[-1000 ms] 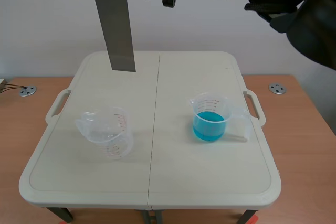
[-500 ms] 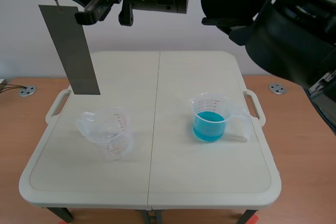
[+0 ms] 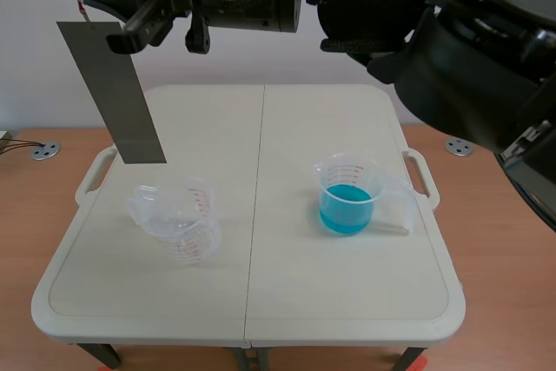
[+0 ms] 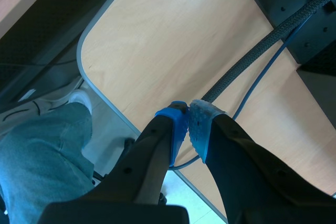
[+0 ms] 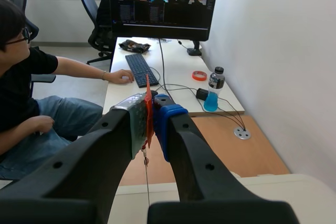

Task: Hold the metal plate by the orange handle, dip it into the blue solution, take it out and point at it, then put the plate back in the beaker on the left.
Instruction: 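Put the plate into the left beaker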

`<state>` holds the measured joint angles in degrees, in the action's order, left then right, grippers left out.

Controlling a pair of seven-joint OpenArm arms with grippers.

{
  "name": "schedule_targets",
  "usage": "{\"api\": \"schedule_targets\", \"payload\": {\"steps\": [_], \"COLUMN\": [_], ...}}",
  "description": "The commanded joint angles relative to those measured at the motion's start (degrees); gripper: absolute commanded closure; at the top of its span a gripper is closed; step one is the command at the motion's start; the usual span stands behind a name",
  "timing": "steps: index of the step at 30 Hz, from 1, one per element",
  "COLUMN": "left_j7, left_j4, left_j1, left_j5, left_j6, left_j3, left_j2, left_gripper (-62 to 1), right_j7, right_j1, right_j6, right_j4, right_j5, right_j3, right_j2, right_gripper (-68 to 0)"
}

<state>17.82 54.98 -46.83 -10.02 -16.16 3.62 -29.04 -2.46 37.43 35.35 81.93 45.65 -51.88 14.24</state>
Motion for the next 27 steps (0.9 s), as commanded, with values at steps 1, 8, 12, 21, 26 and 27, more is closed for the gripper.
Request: {"api": "schedule_targets", "payload": {"steps": [1,8,12,21,26,27], "left_j7": [0.37,0.39,0.37,0.37,0.39,0.39], "left_j4": [0.46,0.46,0.46,0.46,0.46,0.46], "left_j1": [-0.61,-0.61,-0.61,-0.61,-0.59,-0.59], "left_j5": [0.33,0.33,0.33,0.33,0.33,0.33], "left_j6": [-0.04,-0.04,-0.04,-0.04,-0.04,-0.04], "left_j3": [-0.31,-0.31,-0.31,-0.31,-0.31,-0.31], "left_j2": [-0.04,-0.02,-0.02,-0.04,-0.04,-0.04], "left_gripper": [-5.7,-5.7,-5.8,-5.8,-5.8,-5.7], "right_j7": [1.51,1.75,1.75,1.97,1.99,1.99], "right_j1": [1.27,1.29,1.27,0.42,-2.14,-2.60], "right_j6": [-0.24,0.11,0.46,1.31,1.31,1.31], "right_j4": [-1.42,-6.54,-8.44,-11.08,-11.08,-11.08], "right_j5": [0.81,-0.39,-0.48,-0.48,-1.70,-1.99], "right_j3": [0.37,0.37,0.37,-0.33,-0.33,-0.33], "right_j2": [-1.14,-3.78,-5.07,-6.36,-6.32,-6.32], "right_gripper": [-1.1,-1.1,-1.1,-1.1,-1.1,-1.1]}}
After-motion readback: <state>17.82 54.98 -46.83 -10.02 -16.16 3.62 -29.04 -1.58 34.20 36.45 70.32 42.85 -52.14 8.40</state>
